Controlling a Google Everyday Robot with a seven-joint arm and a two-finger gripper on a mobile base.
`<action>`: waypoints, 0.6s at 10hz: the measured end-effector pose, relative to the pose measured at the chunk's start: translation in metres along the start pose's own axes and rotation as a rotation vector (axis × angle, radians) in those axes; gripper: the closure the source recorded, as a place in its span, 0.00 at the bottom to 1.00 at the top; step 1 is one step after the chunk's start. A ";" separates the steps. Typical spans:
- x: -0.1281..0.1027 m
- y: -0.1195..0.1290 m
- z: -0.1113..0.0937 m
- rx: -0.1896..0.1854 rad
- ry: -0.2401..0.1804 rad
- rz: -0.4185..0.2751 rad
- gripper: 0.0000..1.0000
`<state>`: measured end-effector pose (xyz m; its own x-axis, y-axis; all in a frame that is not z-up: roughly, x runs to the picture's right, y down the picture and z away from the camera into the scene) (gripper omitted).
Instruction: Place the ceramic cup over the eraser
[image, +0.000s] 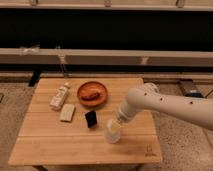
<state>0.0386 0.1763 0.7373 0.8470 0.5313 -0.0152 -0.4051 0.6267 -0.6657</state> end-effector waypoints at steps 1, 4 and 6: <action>0.001 0.000 0.005 0.001 0.014 -0.004 0.20; 0.000 -0.002 0.017 0.019 0.065 -0.019 0.32; 0.002 -0.002 0.019 0.029 0.114 -0.026 0.53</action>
<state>0.0344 0.1873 0.7526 0.8905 0.4471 -0.0843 -0.3907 0.6565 -0.6453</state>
